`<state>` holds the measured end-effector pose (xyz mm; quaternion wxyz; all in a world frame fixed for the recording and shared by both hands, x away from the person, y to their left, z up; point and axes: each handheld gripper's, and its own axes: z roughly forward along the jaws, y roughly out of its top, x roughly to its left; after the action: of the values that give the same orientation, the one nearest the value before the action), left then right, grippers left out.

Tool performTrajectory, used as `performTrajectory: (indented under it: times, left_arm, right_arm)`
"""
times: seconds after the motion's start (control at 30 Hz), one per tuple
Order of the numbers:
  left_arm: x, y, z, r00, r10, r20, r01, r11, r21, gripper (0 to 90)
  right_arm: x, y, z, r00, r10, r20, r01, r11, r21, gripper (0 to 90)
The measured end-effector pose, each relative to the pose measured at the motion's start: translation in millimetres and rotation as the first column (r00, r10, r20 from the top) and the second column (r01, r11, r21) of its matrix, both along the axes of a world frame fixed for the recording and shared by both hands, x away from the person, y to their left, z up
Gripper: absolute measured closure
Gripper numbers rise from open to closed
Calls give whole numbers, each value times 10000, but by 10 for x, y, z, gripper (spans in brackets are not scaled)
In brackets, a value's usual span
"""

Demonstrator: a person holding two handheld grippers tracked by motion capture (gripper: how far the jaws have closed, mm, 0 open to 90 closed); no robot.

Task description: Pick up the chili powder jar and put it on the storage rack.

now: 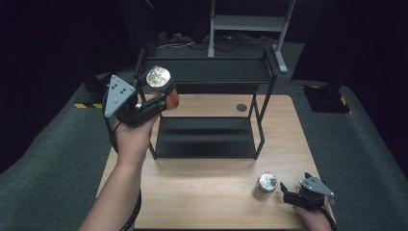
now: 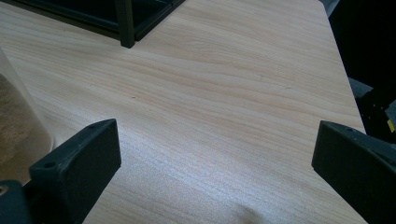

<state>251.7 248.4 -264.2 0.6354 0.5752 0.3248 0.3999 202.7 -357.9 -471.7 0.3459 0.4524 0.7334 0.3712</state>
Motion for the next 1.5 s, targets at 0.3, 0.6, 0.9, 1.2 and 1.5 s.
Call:
performTrajectory:
  times: [0.3,0.6,0.9,1.2,1.5]
  left_arm:
    - [129,-93,76,10000,58,35,-58,10000,39,346]
    - [274,-201,137,9999,133,20,-133,9999,48,346]
    - [422,-294,196,9995,329,-4,-329,9994,120,346]
    - [556,-335,225,9982,598,-81,-598,9981,113,346]
    - [703,-374,287,9952,966,-180,-962,9951,226,346]
  right_arm:
    - [2,9,1,10000,8,-2,-8,10000,-71,3]
    - [-3,0,-3,10000,28,32,-28,10000,-31,3]
    - [-2,-7,-4,10000,21,17,-21,10000,49,3]
    - [-4,-20,-6,10000,20,27,-21,9999,116,3]
    - [-4,-38,-8,10000,22,32,-23,9998,218,3]
